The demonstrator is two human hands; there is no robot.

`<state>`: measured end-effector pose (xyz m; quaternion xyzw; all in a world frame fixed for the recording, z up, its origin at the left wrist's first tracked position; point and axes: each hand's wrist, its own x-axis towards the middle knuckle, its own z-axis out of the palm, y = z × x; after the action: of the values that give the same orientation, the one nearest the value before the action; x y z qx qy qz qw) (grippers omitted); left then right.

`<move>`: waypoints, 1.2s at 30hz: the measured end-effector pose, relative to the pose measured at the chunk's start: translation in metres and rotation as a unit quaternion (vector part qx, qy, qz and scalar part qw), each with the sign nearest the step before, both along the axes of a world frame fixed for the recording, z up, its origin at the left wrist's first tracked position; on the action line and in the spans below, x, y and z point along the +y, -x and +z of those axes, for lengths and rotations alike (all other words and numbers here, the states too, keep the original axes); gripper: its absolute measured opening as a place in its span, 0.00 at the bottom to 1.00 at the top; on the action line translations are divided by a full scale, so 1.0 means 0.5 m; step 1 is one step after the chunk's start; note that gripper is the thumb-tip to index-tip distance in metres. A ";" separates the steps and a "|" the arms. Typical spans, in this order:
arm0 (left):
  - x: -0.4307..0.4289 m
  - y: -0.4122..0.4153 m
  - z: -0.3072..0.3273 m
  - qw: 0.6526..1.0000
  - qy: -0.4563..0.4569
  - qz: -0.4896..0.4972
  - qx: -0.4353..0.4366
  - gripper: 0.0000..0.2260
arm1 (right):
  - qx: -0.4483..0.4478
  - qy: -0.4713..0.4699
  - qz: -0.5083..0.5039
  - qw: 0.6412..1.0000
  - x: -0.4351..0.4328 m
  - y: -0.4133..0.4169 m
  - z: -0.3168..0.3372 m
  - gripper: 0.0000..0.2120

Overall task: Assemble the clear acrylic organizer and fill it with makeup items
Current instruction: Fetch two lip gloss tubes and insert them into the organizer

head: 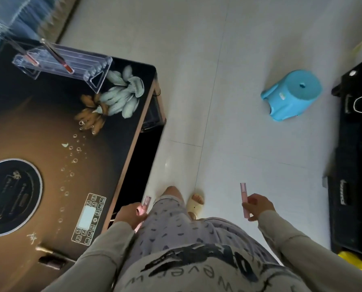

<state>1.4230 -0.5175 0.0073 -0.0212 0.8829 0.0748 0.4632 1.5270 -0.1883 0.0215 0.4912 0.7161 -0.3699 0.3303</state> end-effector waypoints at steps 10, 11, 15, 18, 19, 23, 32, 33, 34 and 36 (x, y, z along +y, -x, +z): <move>0.151 0.226 -0.023 1.000 0.000 -0.021 -0.017 0.17 | -0.001 -0.004 -0.050 0.999 0.130 0.154 -0.027 0.11; 0.168 0.260 -0.022 1.000 -0.003 -0.023 -0.015 0.16 | -0.013 -0.006 -0.046 0.999 0.141 0.173 -0.028 0.10; 0.235 0.405 -0.017 0.999 -0.038 -0.006 0.004 0.08 | -0.020 -0.009 -0.058 0.998 0.184 0.258 -0.025 0.02; 0.288 0.507 -0.002 0.998 -0.053 -0.020 0.018 0.12 | -0.011 -0.017 -0.100 0.995 0.216 0.323 -0.026 0.04; 0.306 0.539 0.005 0.998 -0.055 -0.030 0.020 0.13 | -0.010 -0.020 -0.100 0.995 0.225 0.343 -0.026 0.05; 0.365 0.644 0.022 0.997 -0.064 -0.043 0.024 0.10 | -0.016 -0.032 -0.065 0.997 0.269 0.427 -0.021 0.11; 0.448 0.776 0.007 0.995 -0.069 0.072 0.021 0.12 | -0.011 -0.023 -0.004 1.000 0.433 0.674 -0.042 0.10; 0.455 0.786 0.006 0.993 -0.064 0.094 0.018 0.14 | -0.013 -0.023 0.020 0.999 0.454 0.712 -0.044 0.10; 0.461 0.796 0.003 0.992 -0.058 0.114 0.014 0.14 | -0.012 -0.021 0.038 0.999 0.475 0.753 -0.045 0.10; 0.477 0.811 -0.003 0.987 -0.047 0.153 0.010 0.14 | 0.004 -0.011 0.058 0.998 0.517 0.837 -0.043 0.09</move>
<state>1.0174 -0.2791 0.0057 -0.1337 0.8695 0.1862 0.4374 1.1087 0.0701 0.0000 0.4506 0.7490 -0.3440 0.3429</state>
